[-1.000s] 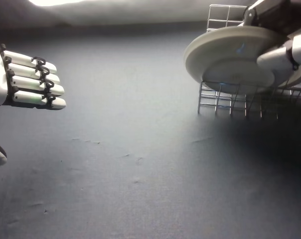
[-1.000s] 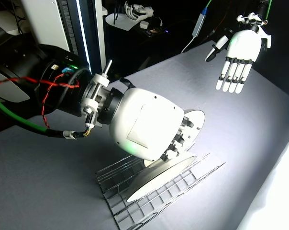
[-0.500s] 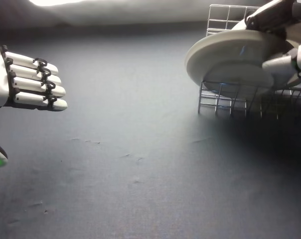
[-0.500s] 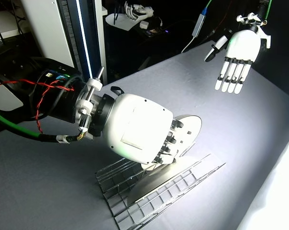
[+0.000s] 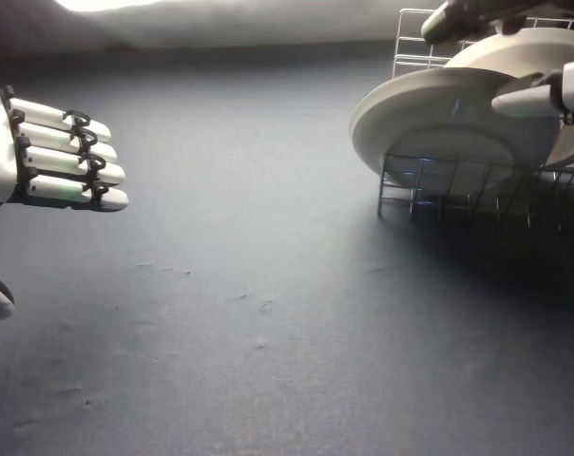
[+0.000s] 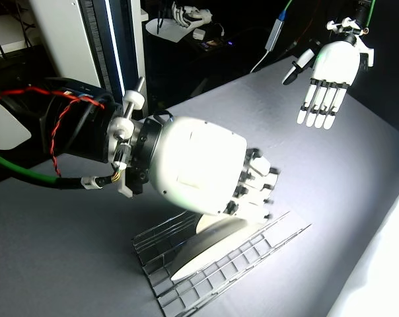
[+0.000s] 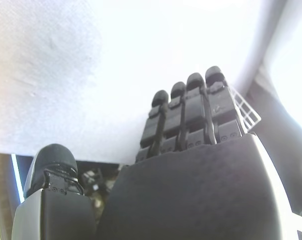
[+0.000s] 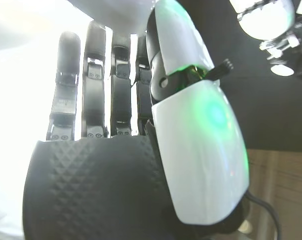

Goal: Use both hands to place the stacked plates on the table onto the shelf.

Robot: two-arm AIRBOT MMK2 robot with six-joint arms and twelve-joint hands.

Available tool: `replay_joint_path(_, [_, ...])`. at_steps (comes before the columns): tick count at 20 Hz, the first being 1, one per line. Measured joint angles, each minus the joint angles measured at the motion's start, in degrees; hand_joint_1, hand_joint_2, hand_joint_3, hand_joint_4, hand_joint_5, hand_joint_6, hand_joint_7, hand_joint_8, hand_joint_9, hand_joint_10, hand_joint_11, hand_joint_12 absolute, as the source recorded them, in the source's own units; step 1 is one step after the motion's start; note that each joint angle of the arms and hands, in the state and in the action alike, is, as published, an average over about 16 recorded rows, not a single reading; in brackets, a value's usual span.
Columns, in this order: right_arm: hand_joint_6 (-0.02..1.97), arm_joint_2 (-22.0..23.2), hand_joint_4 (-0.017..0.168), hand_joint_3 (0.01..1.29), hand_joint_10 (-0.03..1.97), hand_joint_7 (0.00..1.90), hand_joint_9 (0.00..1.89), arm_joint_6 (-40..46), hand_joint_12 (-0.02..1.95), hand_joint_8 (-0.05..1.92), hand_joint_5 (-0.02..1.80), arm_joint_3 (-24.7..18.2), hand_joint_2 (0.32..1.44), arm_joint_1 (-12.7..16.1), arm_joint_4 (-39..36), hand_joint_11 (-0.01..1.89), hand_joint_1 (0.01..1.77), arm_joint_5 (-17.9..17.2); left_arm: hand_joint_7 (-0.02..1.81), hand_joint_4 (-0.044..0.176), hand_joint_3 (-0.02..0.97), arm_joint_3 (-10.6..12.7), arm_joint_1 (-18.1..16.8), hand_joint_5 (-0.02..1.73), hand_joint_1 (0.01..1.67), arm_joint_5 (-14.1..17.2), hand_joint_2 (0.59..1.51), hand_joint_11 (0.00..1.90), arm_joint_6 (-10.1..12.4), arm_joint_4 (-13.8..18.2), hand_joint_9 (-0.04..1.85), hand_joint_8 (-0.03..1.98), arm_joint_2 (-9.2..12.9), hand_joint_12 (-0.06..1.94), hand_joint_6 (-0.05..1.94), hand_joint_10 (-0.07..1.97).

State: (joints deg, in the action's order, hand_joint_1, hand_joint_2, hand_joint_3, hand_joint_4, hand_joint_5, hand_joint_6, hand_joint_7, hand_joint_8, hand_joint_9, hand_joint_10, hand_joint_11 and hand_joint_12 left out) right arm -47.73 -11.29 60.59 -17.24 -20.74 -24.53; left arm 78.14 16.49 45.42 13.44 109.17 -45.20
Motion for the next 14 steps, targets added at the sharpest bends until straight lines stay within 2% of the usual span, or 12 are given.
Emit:
replay_joint_path(9, [0.23,-0.73,-0.001,0.01,0.55,0.55,0.34,0.08,1.45,0.05,0.45,-0.3,1.09,2.73,-20.19,0.09,1.13,-7.52,0.02,-0.001,0.013,-0.37,0.0,0.02,0.02,1.35,1.081,0.01,1.31,-0.85,0.02,0.0,-0.36,0.01,0.02,0.01])
replay_joint_path(14, [0.15,-1.15,0.002,0.01,0.44,0.46,0.29,-0.06,1.36,0.03,0.37,-1.02,1.09,2.63,-30.85,0.04,0.99,-12.6,0.03,-0.001,0.013,-2.39,0.03,0.03,0.02,3.43,1.084,0.02,2.62,-2.16,0.04,0.0,-0.68,0.01,0.02,0.01])
